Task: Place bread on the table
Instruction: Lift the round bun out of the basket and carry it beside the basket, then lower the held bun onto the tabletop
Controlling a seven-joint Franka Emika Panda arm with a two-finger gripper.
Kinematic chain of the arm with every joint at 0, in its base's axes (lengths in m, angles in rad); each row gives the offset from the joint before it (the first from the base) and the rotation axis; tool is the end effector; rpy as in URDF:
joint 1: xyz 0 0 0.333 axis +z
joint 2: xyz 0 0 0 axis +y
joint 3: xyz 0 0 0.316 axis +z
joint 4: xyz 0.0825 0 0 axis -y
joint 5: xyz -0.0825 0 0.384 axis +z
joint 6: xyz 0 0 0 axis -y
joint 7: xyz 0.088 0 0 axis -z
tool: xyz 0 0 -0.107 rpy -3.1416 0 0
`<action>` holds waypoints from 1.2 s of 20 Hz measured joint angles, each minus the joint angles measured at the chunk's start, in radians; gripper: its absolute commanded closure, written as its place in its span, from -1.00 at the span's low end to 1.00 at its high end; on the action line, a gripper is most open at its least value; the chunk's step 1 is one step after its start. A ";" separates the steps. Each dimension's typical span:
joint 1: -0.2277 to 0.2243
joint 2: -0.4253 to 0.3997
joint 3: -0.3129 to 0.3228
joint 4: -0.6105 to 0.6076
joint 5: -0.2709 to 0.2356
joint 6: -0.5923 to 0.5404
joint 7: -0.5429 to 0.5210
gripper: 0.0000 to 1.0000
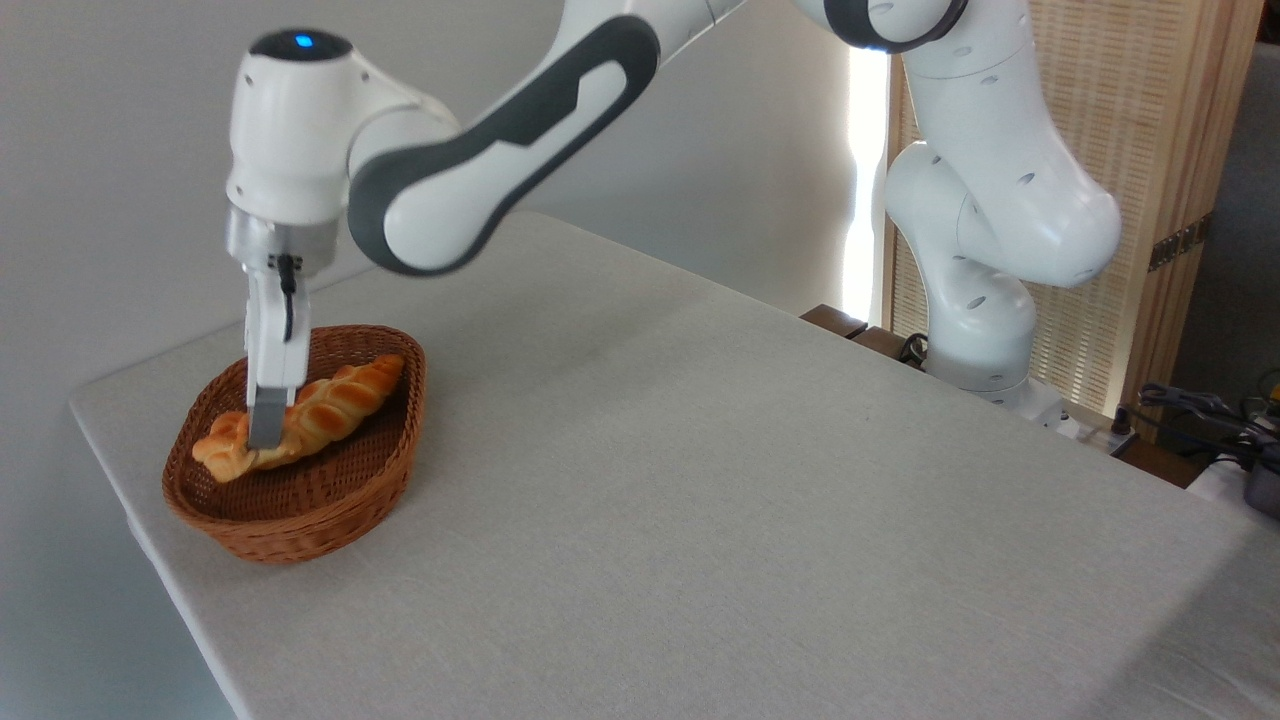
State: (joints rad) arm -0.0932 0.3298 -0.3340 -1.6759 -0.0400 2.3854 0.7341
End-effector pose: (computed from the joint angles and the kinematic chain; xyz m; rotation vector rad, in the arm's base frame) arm 0.6314 -0.2601 0.4625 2.5620 -1.5699 0.6285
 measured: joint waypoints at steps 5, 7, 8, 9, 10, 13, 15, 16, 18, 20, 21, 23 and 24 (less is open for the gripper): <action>0.020 -0.079 0.031 0.110 0.000 -0.348 0.004 0.69; 0.037 -0.134 0.050 0.115 0.000 -0.443 0.032 0.61; 0.044 -0.160 0.064 0.113 0.000 -0.487 0.065 0.57; 0.049 -0.188 0.087 0.108 0.000 -0.531 0.116 0.55; 0.052 -0.207 0.106 0.101 0.000 -0.558 0.159 0.51; 0.059 -0.262 0.163 0.031 0.000 -0.604 0.309 0.42; 0.063 -0.281 0.179 -0.030 0.000 -0.604 0.365 0.36; 0.064 -0.284 0.183 -0.057 0.001 -0.604 0.385 0.34; 0.064 -0.283 0.184 -0.101 0.001 -0.602 0.416 0.26; 0.064 -0.281 0.184 -0.141 0.007 -0.600 0.442 0.16; 0.063 -0.278 0.183 -0.161 0.021 -0.594 0.456 0.04; 0.062 -0.267 0.183 -0.201 0.041 -0.559 0.499 -0.42; 0.062 -0.262 0.183 -0.216 0.043 -0.539 0.516 -0.79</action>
State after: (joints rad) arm -0.0316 0.0678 -0.1512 -1.8922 0.0032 1.8461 1.2496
